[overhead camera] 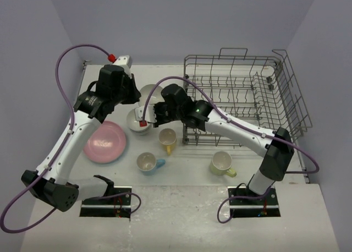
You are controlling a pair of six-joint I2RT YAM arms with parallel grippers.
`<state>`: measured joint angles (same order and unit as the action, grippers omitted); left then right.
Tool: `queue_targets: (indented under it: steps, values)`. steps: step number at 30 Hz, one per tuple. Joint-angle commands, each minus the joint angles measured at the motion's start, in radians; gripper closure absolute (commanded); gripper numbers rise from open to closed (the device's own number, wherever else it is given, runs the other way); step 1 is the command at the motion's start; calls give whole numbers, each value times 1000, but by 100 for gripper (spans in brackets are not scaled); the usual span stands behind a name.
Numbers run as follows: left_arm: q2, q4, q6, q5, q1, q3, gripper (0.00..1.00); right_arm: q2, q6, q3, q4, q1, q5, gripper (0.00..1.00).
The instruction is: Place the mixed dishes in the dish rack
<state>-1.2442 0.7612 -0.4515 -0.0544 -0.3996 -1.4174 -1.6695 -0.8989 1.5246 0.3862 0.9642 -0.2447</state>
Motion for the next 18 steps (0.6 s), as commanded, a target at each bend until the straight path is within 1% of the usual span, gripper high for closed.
queue_targets:
  steps: [1,4,5,6,7,9,10,11,12,13,14,15,16,17,18]
  values:
    - [2,-34,-10,82,-2,-44,100,16,-22,22,-87,-2,64,100]
    - [9,-69,-13,114,-5,-52,100,30,32,9,-128,-4,65,100]
    - [9,-71,-10,119,-5,-67,79,43,55,8,-141,-5,70,100]
    - [12,-82,-12,116,-5,-71,3,51,83,11,-151,-15,65,100]
    - [25,-94,-19,111,-5,-68,0,60,145,14,-155,-27,53,100]
    - [41,-132,-27,79,-5,-48,0,89,243,37,-168,-80,21,100]
    - [58,-143,-32,62,-5,-42,0,100,362,49,-167,-105,-32,100]
    - [66,-148,-35,47,-5,-28,0,115,438,80,-167,-173,-65,100]
    - [80,-155,-41,-2,-5,-20,0,120,598,98,-164,-214,-144,100]
    - [87,-161,-42,-16,-5,-11,0,125,677,111,-168,-258,-177,100]
    - [94,-168,-42,-33,-5,1,0,128,772,126,-179,-345,-201,100]
    - [109,-178,-47,-65,-5,26,0,123,949,134,-197,-390,-243,100]
    - [115,-181,-52,-85,-4,38,0,119,1036,135,-217,-476,-331,100]
    - [121,-183,-55,-123,-4,60,0,99,1127,138,-231,-517,-372,100]
    - [120,-181,-55,-137,-4,66,0,85,1269,141,-260,-553,-416,100]
